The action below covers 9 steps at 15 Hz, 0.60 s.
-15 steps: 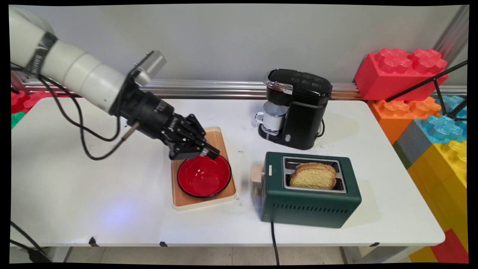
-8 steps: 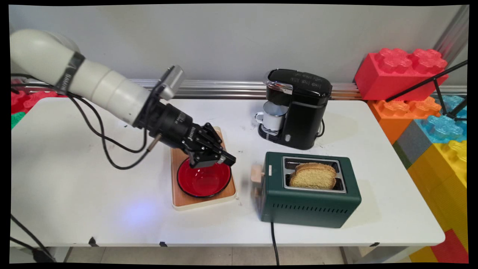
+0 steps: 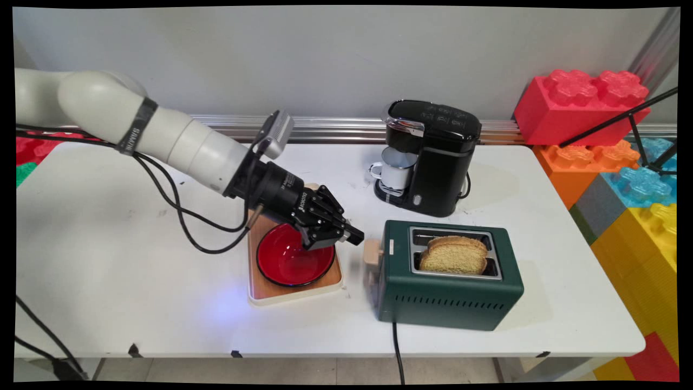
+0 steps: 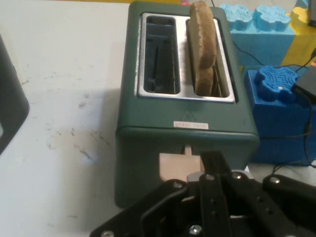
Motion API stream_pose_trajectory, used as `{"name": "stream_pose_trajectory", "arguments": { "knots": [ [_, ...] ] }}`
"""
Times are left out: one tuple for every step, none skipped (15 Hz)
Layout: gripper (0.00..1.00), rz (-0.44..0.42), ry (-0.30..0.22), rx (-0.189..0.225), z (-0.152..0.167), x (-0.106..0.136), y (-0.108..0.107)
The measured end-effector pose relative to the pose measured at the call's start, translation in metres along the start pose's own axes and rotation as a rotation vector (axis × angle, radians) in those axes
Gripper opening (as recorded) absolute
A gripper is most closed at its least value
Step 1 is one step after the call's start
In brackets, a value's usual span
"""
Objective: Press the toaster switch
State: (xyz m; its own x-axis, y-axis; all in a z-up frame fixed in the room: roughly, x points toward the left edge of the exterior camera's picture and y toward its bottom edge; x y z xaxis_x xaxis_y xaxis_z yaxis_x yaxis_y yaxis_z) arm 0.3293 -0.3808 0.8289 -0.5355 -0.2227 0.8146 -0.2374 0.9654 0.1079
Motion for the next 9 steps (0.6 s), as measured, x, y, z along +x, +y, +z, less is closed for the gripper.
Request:
{"name": "stream_pose_trajectory", "arguments": {
  "knots": [
    [0.0,0.0,0.001,-0.001,0.003,-0.001,0.0],
    [0.0,-0.001,0.001,0.0,0.006,-0.001,-0.001],
    [0.0,-0.001,0.001,0.0,0.008,-0.002,-0.001],
    [0.0,-0.001,0.001,0.001,0.01,-0.003,-0.001],
    [0.0,-0.002,0.0,0.001,0.012,-0.003,-0.001],
    [0.0,-0.002,0.0,0.001,0.014,-0.004,-0.001],
    [0.0,-0.002,-0.001,0.002,0.016,-0.005,-0.002],
    [0.0,-0.003,-0.002,0.005,0.018,-0.006,-0.002],
    [0.0,-0.005,-0.003,0.008,0.02,-0.008,-0.003]
  ]
}}
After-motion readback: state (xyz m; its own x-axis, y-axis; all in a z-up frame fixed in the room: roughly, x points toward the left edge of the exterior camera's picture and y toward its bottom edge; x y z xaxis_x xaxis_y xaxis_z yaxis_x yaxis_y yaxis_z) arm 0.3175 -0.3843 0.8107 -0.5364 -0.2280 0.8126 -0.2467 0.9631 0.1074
